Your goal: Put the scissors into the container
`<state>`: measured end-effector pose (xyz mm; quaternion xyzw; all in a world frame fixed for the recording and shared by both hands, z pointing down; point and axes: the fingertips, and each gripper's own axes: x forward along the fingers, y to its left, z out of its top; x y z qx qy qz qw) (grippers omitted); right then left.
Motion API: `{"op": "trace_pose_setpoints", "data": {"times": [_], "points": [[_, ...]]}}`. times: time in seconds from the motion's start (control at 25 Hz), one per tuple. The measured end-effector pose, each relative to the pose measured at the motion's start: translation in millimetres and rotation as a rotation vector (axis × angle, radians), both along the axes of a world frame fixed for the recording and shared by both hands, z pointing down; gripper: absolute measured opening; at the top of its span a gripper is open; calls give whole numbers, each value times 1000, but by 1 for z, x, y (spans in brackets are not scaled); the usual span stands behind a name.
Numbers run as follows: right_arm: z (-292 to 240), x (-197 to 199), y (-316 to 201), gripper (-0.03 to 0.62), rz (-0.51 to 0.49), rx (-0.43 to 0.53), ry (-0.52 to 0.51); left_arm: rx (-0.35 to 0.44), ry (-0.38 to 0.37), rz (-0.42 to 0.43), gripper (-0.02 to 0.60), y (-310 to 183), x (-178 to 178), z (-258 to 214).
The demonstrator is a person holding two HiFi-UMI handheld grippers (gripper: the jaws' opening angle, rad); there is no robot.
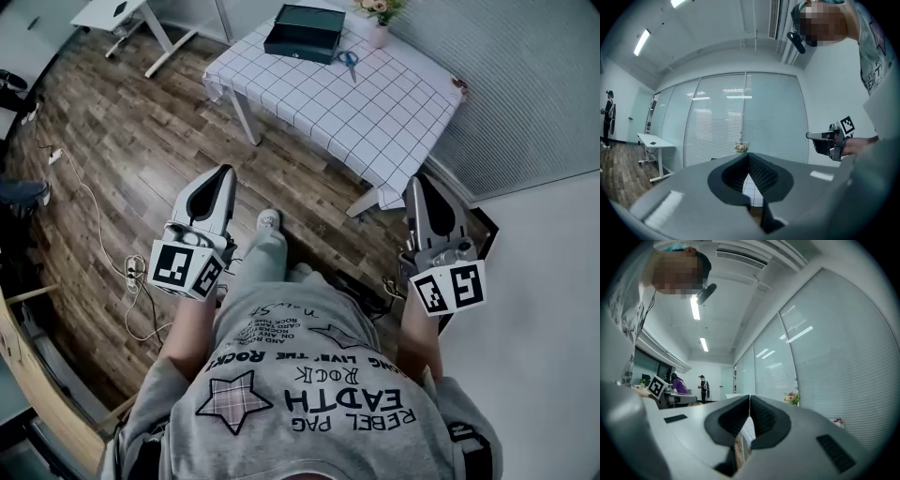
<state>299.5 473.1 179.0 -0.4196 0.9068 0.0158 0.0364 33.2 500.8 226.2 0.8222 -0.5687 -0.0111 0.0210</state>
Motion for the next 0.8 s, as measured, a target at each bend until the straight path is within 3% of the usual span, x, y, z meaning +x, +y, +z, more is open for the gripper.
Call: {"op": "trace_pose_setpoints", "data": {"times": [0.32,0.8], "points": [[0,-17,-39,15,9,-19,7,-6,22,33,9,-47,-13,4],[-6,-78,-145,17,61,-35,25,-10,34,114,9,-174,-67,-5]]}}
